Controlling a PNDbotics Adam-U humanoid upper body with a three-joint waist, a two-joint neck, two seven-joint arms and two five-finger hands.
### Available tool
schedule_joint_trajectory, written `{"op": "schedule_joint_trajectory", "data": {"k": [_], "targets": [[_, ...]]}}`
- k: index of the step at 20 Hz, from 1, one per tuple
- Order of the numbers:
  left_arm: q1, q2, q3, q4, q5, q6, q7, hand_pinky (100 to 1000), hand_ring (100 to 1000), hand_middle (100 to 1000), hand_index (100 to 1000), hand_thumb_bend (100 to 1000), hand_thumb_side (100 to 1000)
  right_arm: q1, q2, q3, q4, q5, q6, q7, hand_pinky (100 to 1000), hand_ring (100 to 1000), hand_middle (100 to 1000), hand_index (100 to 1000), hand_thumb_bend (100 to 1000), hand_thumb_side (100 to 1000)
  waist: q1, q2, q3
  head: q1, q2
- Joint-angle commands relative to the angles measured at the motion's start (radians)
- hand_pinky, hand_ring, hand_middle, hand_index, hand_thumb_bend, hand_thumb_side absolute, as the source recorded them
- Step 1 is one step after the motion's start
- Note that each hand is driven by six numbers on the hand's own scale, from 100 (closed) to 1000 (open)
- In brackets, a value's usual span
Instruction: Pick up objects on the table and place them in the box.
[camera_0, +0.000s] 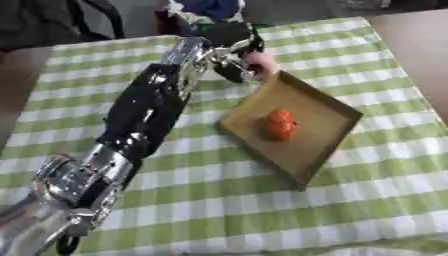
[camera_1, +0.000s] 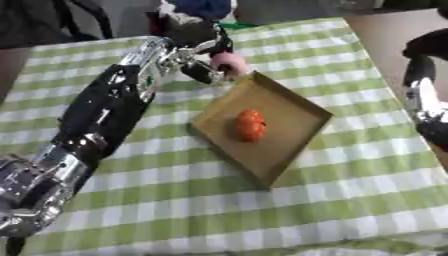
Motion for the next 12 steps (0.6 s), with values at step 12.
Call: {"op": "schedule_joint_trajectory", "data": {"k": [12], "targets": [[0.001,-0.006,-0.040,-0.001,-0.046,-0.094,-0.055,704,633,614,751,454,268,-0.008,-0.016,-0.024,-0.027,0.001,0.005,-0.022,815,685,634,924,100,438,-0.010,-0.018,0.006,0.001,0.005]]}}
